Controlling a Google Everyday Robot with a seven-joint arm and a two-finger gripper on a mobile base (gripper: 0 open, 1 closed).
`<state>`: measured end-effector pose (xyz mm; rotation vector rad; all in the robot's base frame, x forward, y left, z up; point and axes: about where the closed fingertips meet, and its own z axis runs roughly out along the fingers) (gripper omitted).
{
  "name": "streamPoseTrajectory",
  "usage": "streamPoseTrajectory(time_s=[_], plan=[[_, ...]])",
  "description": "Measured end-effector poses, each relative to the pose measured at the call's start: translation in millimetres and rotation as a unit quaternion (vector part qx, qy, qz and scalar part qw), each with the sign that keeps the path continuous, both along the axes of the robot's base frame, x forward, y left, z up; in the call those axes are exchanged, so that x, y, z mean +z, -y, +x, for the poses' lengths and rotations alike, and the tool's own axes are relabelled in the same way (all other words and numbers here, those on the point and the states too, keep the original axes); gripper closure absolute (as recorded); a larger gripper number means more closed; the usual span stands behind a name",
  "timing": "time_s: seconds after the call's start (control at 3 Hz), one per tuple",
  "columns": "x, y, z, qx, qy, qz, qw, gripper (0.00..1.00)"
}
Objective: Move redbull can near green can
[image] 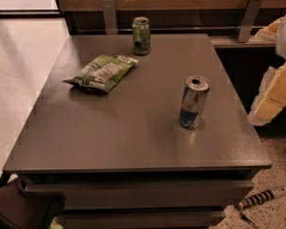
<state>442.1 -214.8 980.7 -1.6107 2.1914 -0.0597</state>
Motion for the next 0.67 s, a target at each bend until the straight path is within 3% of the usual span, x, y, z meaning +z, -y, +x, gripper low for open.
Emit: streamPoseTrajectory(time_s=[0.33,0.67], plan=[[-2,-2,4,-0.011,0.01,0.036,0.9993,0.0],[-15,-1,7,-0.019,0.024,0.091,0.9954,0.0]])
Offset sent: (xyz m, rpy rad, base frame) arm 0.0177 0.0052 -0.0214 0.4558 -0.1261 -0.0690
